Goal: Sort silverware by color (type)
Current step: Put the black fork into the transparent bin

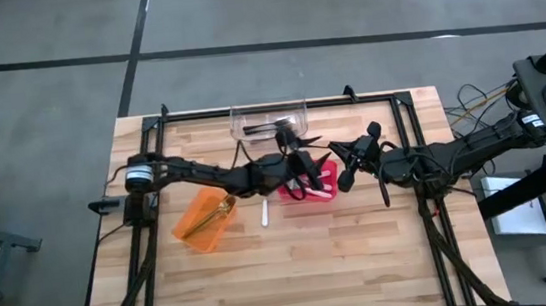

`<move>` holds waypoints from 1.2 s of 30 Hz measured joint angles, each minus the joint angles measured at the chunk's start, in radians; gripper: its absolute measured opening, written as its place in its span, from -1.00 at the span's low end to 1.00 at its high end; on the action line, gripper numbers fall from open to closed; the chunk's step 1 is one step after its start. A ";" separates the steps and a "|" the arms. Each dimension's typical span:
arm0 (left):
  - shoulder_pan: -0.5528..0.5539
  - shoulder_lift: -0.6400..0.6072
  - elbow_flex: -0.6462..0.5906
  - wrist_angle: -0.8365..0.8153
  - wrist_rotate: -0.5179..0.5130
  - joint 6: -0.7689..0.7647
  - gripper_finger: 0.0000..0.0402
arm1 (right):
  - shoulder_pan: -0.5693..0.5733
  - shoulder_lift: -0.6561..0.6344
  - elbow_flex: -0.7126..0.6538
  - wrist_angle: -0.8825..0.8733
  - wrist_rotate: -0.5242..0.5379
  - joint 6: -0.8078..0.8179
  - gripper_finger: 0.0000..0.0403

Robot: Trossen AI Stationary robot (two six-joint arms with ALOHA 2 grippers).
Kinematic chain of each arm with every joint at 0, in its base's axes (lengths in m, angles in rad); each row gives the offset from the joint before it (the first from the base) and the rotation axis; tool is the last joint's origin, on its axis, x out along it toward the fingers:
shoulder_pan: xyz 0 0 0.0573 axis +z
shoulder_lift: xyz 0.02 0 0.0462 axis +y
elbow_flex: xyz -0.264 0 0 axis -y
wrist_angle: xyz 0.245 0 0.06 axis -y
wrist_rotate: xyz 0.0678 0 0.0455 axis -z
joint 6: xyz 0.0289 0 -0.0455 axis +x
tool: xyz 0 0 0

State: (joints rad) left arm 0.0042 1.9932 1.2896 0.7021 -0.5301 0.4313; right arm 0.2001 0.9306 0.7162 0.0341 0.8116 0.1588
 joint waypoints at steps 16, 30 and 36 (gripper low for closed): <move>-0.019 0.003 0.060 -0.007 -0.066 0.062 -0.14 | -0.037 0.002 -0.001 -0.041 0.000 0.182 -0.94; -0.019 0.002 0.073 -0.061 -0.064 0.062 -0.24 | -0.037 0.002 -0.001 -0.035 -0.007 0.183 -0.94; -0.019 0.002 0.073 -0.060 -0.064 0.058 -0.42 | -0.037 0.002 -0.001 -0.034 -0.008 0.183 -0.94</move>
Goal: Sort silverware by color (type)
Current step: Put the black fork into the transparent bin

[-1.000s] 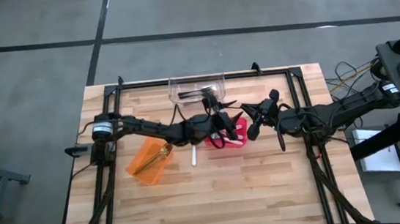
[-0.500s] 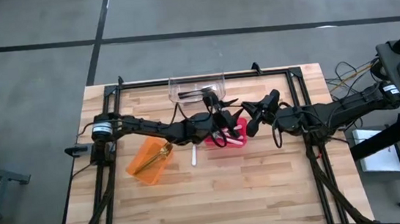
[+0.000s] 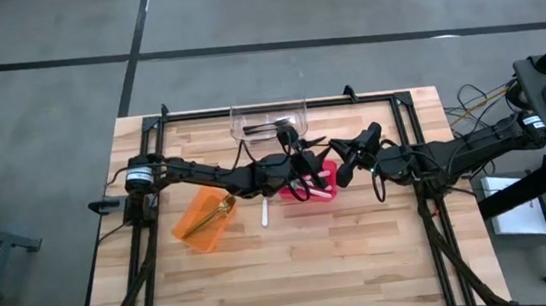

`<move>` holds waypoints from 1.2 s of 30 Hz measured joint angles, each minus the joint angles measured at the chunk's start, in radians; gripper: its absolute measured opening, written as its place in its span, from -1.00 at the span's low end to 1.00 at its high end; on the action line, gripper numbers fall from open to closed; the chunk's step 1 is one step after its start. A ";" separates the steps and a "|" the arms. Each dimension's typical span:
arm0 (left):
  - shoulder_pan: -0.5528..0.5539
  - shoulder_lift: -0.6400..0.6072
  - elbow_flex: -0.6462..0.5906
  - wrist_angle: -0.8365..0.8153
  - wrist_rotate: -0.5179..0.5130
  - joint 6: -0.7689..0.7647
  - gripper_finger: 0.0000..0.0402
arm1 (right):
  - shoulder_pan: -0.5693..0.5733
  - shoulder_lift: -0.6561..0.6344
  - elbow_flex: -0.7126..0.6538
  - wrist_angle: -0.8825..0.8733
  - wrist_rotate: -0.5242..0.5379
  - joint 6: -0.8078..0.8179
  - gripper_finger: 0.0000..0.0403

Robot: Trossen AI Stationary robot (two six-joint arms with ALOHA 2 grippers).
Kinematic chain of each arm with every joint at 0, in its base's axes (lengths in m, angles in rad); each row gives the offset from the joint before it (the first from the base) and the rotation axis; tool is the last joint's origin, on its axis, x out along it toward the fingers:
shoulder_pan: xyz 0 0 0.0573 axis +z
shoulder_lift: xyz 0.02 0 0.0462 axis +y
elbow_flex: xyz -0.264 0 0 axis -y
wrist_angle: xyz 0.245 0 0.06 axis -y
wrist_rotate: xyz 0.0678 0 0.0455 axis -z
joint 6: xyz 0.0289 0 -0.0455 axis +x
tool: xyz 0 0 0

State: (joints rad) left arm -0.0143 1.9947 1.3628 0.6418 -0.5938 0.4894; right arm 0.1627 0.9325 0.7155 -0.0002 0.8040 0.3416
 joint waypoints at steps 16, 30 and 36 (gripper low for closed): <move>-0.005 0.000 0.000 -0.021 0.011 -0.078 -0.98 | 0.000 0.001 0.000 0.008 0.000 0.003 -0.94; -0.003 -0.020 0.000 -0.106 -0.008 -0.102 -0.99 | 0.000 -0.036 0.000 -0.001 0.015 -0.003 -0.37; 0.018 -0.086 0.000 -0.287 -0.002 -0.109 -1.00 | 0.000 -0.088 0.000 -0.045 0.008 -0.004 -0.17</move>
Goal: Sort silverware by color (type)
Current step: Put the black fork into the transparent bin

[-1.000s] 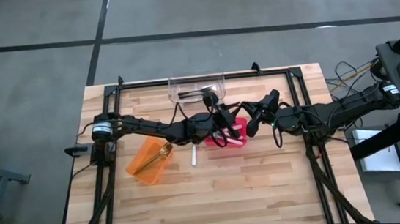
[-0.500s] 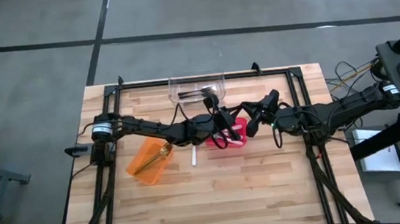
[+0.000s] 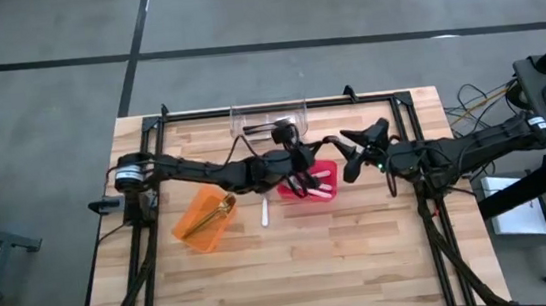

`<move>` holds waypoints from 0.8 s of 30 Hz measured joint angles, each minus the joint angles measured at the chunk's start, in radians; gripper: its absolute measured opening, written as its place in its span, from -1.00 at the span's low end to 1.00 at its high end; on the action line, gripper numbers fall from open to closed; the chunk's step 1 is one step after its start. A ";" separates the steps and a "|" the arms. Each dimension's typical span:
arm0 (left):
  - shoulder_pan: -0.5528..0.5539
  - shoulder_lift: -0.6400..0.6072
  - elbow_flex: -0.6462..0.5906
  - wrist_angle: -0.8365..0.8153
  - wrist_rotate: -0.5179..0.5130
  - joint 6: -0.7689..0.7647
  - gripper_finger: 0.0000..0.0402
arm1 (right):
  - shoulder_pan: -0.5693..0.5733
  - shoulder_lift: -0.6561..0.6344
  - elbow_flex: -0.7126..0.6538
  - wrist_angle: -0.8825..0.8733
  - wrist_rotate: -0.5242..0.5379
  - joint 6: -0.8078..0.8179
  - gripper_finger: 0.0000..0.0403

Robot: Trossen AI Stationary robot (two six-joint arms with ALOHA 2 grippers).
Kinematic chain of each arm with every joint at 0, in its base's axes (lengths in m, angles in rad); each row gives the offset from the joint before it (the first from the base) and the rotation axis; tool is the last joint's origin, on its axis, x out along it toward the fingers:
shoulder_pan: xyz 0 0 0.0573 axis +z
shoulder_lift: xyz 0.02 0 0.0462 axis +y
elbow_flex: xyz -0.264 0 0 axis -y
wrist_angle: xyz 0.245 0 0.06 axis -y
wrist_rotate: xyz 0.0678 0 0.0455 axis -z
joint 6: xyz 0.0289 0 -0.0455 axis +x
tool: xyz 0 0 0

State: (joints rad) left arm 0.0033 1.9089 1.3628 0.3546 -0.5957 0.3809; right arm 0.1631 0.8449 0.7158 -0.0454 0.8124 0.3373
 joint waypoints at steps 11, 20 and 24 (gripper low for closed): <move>0.180 -0.115 0.000 -0.441 0.239 0.046 -1.00 | 0.000 -0.026 0.000 -0.081 0.000 0.000 -0.16; 0.361 -0.086 0.127 -0.799 0.334 0.074 -1.00 | -0.015 -0.025 0.000 -0.150 0.001 -0.022 -0.16; 0.423 -0.062 0.191 -0.898 0.402 0.101 -1.00 | -0.024 -0.024 0.000 -0.201 0.002 -0.099 -0.16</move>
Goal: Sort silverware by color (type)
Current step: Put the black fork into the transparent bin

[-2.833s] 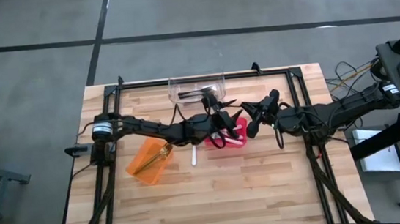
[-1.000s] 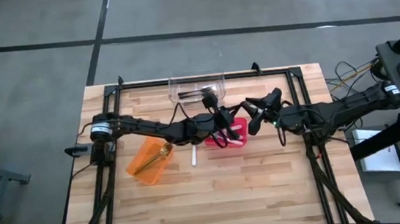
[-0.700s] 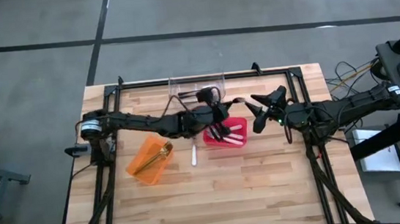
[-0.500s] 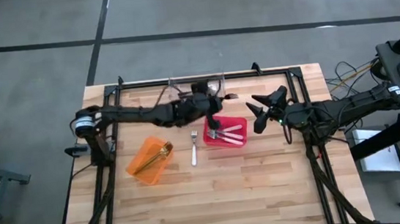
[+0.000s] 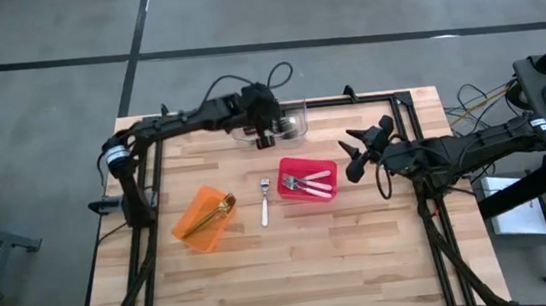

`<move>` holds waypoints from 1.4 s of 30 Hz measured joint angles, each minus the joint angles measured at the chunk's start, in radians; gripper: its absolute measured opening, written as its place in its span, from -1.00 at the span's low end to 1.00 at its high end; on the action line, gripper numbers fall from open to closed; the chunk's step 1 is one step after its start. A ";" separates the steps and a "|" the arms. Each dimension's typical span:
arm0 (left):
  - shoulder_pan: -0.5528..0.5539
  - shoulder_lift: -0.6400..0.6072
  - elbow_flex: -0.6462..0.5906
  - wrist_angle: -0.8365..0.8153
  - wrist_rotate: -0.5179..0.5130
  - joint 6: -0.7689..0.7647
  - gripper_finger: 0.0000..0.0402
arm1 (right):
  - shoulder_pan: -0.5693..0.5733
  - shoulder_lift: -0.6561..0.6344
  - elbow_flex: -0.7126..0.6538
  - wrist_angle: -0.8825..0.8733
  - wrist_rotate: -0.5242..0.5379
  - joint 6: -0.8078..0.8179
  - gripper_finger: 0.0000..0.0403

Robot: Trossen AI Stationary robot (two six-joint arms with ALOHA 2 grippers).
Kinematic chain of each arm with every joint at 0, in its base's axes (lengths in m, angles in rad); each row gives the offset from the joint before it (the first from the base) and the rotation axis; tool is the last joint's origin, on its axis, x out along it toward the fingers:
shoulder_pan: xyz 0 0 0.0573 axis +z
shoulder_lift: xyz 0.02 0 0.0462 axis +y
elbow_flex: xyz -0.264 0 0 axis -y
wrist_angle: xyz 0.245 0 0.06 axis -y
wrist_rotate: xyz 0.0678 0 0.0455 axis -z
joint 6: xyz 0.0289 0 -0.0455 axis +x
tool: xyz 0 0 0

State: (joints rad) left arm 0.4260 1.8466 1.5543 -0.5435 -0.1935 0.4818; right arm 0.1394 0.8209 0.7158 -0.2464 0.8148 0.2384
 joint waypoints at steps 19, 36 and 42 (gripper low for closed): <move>0.103 0.117 0.125 -0.058 0.096 -0.049 -1.00 | -0.003 0.013 -0.003 -0.133 -0.063 -0.225 -0.22; 0.112 0.337 0.398 -0.270 0.107 -0.072 -1.00 | -0.003 0.011 -0.005 -0.281 -0.064 -0.179 -0.22; 0.119 0.345 0.430 -0.288 0.107 -0.072 -1.00 | -0.003 0.011 -0.005 -0.284 -0.068 -0.171 -0.22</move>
State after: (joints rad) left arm 0.5445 2.1914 1.9839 -0.8314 -0.0864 0.4095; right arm 0.1368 0.8322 0.7105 -0.5307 0.7469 0.0679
